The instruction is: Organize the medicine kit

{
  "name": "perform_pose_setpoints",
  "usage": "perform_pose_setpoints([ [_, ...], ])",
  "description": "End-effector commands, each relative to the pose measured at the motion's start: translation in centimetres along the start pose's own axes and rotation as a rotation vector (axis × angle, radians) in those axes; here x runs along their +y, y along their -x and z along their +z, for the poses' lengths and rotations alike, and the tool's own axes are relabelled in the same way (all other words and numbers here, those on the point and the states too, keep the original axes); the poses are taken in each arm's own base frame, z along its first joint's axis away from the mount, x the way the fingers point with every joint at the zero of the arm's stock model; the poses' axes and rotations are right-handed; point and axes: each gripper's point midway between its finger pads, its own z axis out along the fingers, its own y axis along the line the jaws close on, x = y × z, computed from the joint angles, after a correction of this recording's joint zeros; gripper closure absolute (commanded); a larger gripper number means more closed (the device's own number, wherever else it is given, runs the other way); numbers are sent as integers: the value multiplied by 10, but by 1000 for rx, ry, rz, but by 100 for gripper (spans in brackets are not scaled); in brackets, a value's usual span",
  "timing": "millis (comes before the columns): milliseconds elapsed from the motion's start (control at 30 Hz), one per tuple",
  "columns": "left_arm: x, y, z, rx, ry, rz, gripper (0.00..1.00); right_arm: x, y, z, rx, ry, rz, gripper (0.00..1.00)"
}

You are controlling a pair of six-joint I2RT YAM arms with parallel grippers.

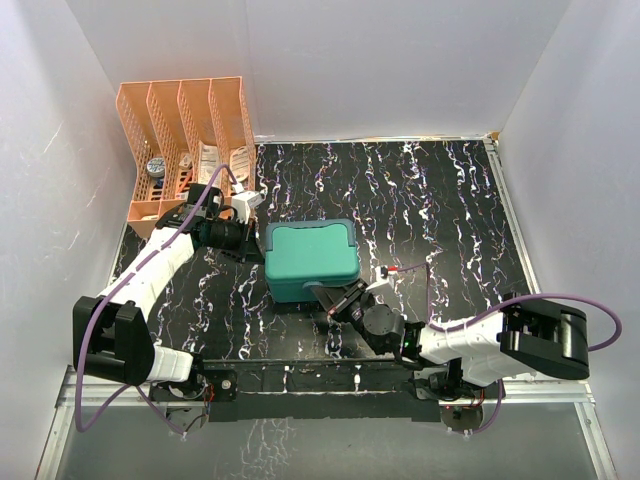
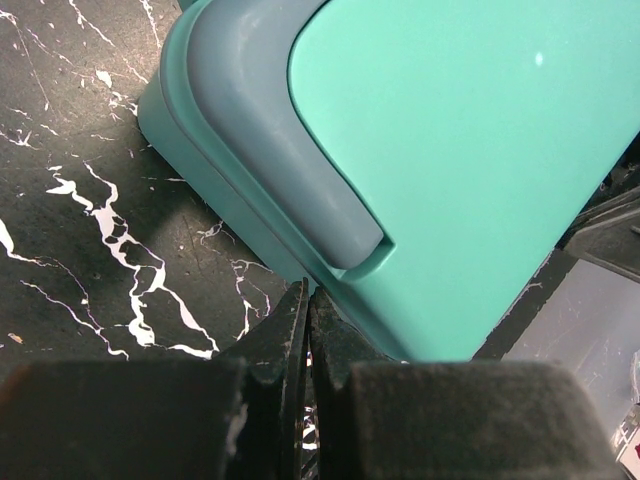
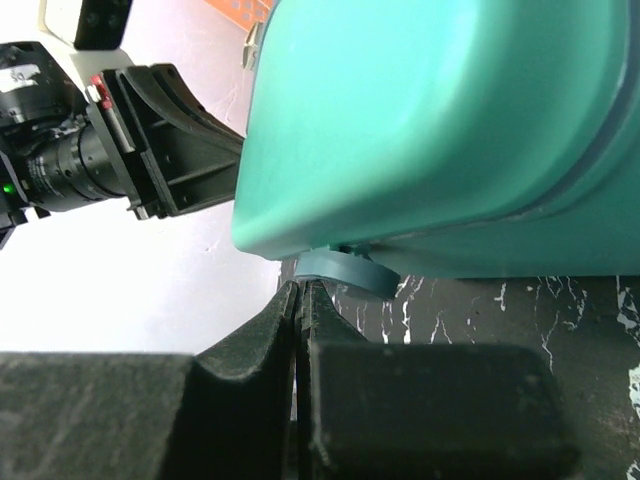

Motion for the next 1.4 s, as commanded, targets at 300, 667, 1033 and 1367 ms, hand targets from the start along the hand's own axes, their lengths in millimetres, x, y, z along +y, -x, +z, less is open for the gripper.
perform_pose_setpoints([
  [300, -13, -5, -7, -2, -40, 16, 100, 29, 23, 13, -88, 67, 35, 100],
  [667, -13, -7, -6, 2, -43, 19, 100, 32, 25, 12, -93, 73, 15, 100],
  [1033, -15, -6, -7, 4, -52, 22, 100, 55, 30, 14, -109, 124, 22, 100],
  [1367, -14, -7, -7, 6, -45, 24, 100, 70, 26, 6, -76, 114, -65, 100],
])
